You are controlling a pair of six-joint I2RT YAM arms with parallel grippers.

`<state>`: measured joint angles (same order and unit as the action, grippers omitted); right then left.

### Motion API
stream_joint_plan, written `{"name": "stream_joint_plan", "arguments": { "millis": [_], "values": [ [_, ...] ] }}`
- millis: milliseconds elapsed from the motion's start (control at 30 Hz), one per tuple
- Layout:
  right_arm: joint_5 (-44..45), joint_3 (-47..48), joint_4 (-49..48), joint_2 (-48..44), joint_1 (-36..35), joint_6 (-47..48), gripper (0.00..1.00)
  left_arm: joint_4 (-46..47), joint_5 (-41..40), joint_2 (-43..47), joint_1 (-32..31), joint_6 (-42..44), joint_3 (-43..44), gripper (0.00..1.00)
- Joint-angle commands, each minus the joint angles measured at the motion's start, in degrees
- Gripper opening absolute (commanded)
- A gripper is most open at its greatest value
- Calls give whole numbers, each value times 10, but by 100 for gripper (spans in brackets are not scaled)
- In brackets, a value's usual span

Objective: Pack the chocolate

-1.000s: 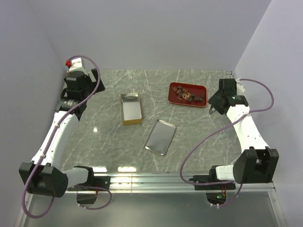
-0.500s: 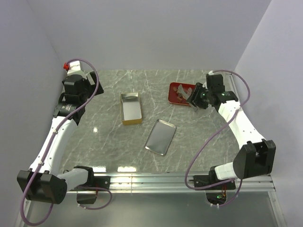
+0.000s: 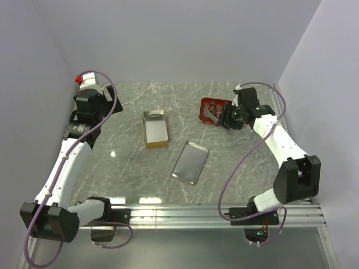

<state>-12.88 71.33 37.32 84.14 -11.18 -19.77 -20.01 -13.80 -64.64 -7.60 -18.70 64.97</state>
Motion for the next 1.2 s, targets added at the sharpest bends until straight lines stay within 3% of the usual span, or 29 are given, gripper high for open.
{"name": "stream_joint_plan", "arguments": {
  "millis": [0, 833, 1167],
  "values": [
    [13, 35, -8, 9, -5, 35, 54, 8, -3, 8, -1, 6, 2, 99],
    [70, 18, -27, 76, -11, 67, 52, 3, -5, -8, -1, 9, 14, 100],
    [58, 18, -24, 92, -14, 83, 43, 5, -7, -10, -1, 7, 9, 100]
  ]
}}
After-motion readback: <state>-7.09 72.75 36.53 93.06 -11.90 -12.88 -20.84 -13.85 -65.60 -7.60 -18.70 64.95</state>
